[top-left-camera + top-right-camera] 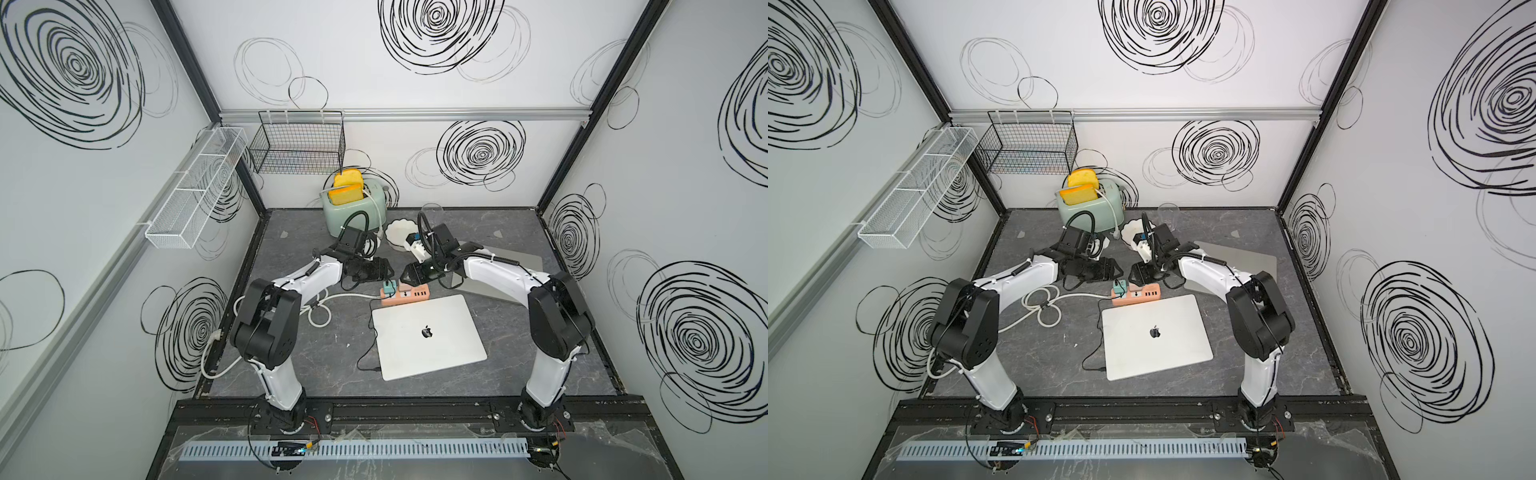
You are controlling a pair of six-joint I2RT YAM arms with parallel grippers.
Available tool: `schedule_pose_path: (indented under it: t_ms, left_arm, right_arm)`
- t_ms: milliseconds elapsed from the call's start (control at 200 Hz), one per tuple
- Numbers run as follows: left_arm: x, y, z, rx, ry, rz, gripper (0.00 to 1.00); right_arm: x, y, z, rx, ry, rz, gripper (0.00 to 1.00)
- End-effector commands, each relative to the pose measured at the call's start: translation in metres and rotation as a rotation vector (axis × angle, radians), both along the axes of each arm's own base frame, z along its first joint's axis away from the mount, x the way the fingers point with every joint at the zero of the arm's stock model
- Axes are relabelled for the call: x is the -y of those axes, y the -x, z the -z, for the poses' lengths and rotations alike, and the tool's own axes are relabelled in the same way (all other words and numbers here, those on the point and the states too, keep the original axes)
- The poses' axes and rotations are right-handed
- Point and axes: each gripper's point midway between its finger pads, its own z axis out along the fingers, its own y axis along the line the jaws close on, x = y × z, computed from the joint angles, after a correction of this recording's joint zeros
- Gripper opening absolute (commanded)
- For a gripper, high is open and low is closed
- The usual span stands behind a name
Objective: Unplug the laptop charger
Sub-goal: Remove the charging cable from the plug.
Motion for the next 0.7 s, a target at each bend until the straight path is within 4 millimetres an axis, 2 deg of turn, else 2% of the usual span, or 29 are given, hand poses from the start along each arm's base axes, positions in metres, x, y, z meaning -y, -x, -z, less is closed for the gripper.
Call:
schedule_pose_path:
  t_ms: [0,95,295,695]
  left_arm:
    - [0.019,-0.011,-0.007,0.047,0.027,0.016,0.66]
    - [0.029,-0.011,0.001,0.032,0.029,0.031,0.66]
    - [0.035,-0.009,0.015,0.004,0.016,0.055,0.66]
    - [0.032,0.004,0.036,-0.039,-0.022,0.067,0.65]
  right_arm:
    - [0.000,-0.005,-0.001,0.012,0.008,-0.009,0.44]
    - [0.001,-0.006,0.002,0.011,0.008,-0.007,0.38]
    - [0.001,-0.007,0.003,0.022,0.004,-0.005,0.27]
    - [0.000,-0.012,0.003,0.027,0.005,0.007,0.14]
